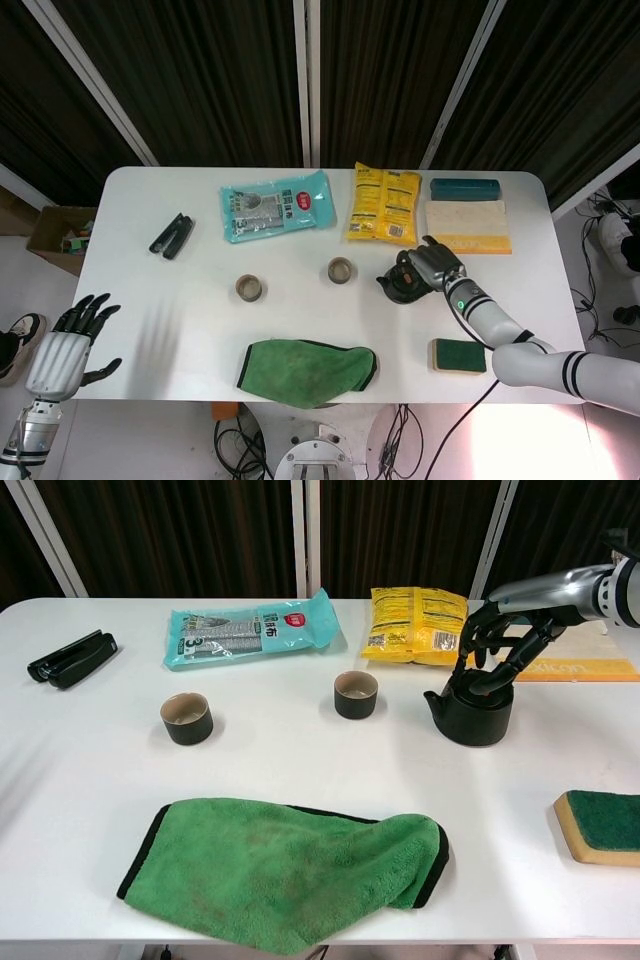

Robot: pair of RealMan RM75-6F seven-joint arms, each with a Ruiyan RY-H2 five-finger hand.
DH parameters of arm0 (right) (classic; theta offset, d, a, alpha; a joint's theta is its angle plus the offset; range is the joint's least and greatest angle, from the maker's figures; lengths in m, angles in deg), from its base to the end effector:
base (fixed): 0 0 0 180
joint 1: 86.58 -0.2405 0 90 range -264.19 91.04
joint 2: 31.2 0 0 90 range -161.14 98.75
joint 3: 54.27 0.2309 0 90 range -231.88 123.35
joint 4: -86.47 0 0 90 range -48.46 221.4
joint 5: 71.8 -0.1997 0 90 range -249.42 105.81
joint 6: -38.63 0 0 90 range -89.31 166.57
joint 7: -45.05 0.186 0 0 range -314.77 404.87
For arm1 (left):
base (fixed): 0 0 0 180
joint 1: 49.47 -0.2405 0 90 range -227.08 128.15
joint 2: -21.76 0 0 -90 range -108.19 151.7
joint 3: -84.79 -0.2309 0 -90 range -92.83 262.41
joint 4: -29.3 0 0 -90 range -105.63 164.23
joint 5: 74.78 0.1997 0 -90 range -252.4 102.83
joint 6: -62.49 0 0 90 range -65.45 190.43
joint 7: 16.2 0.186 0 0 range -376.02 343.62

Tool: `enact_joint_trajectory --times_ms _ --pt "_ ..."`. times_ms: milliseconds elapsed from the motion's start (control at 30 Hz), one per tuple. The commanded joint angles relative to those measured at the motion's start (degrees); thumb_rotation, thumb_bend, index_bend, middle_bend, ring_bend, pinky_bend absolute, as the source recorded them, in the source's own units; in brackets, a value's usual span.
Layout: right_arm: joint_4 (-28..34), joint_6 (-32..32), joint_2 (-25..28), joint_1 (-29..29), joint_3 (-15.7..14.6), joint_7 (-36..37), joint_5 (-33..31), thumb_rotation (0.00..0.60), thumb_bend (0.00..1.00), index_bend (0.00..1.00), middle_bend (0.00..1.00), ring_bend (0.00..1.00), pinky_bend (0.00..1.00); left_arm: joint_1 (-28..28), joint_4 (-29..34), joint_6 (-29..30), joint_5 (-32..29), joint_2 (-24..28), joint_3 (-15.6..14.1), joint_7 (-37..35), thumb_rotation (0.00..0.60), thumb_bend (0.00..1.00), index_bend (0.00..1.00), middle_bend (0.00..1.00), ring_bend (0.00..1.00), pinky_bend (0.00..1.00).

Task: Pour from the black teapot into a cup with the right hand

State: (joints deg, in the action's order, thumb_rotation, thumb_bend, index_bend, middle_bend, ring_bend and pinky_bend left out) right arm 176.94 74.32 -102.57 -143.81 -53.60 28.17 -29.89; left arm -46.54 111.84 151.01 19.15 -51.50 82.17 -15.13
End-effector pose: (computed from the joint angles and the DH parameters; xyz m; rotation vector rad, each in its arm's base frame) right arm -0.1546 -0.3816 0.0070 2.0003 -1.1532 0.5181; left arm -0.2863 0.1908 0.1073 -1.5187 -0.8716 -0.9132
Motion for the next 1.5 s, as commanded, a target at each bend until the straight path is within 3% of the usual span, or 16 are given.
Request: enact_joint_trajectory --times_ms 33,933,1500 --pt "0.19 0.05 0.17 -0.21 -0.10 -0.14 -0.19 0.338 0.09 0.34 0.37 0.28 0.09 -0.02 -0.02 0.03 -0.03 0.01 0.01 -0.08 0.600 0.13 0.20 0.09 0.07 0.22" --pt "-0.16 -3.80 0.15 -2.19 -0.82 3.11 -2.83 0.336 0.13 0.44 0.46 0.40 0.24 -0.07 -0.89 -0.14 -0.16 -0.30 -0.14 -0.78 0.600 0.13 0.20 0.09 0.07 0.22" --pt "-0.96 -5.48 -0.09 -3.61 -1.46 5.18 -3.88 0.337 0.13 0.60 0.60 0.53 0.35 -0.15 -1.71 0.00 -0.16 -0.64 -0.16 -1.35 0.600 0.13 0.21 0.09 0.07 0.23"
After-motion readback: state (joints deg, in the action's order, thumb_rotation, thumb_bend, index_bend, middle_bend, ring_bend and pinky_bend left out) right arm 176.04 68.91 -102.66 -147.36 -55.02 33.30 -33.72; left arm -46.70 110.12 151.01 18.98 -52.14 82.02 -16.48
